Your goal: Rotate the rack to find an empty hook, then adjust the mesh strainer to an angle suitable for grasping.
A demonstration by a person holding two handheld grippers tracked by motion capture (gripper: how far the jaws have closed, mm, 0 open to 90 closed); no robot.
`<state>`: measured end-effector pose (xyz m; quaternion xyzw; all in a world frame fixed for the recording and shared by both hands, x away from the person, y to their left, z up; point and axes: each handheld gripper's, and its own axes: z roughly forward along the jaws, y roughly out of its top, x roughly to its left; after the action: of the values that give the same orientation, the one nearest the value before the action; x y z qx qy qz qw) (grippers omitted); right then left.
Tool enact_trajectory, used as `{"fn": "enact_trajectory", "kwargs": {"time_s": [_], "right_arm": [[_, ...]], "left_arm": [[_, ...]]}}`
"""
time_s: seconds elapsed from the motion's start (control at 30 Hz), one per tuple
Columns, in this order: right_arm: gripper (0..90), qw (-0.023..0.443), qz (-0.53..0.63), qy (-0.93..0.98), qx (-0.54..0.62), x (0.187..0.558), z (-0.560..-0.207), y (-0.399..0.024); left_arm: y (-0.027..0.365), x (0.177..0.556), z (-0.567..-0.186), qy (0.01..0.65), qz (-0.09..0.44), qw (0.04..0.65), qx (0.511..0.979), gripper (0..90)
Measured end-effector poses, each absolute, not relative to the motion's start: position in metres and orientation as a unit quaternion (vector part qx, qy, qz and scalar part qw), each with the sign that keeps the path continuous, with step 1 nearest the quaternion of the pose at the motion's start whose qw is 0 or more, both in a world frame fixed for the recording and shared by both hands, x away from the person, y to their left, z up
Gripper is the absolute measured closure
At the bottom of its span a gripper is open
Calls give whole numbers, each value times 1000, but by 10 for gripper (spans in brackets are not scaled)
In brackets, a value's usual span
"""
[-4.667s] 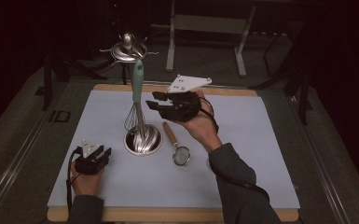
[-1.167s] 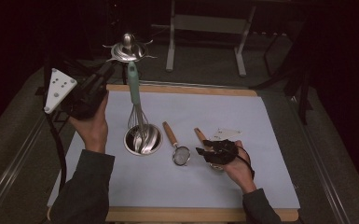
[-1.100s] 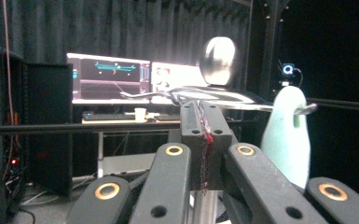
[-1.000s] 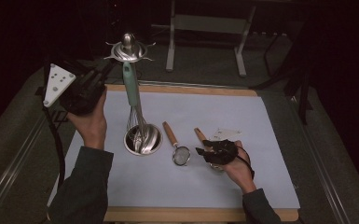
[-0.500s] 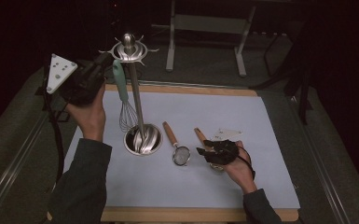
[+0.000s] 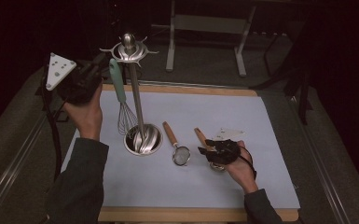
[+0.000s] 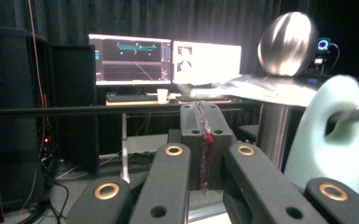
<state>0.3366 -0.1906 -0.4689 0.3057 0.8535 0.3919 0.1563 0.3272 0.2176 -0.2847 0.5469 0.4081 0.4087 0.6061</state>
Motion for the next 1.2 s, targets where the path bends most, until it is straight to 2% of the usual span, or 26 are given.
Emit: {"fn": "enact_trajectory", "kwargs": {"time_s": [0.87,1.1,1.2], "right_arm": [[556,164,383,856,307,336,-470,-192],[556,163,383,856,307,336,-470,-193],[556,162,383,855,309,336,-471,-194]], "left_arm": [[240,327,-330,438,395,561,580,882],[245,323,-353,448,383,554,588,871],[245,320,-375,455,373,540,602,859]]}}
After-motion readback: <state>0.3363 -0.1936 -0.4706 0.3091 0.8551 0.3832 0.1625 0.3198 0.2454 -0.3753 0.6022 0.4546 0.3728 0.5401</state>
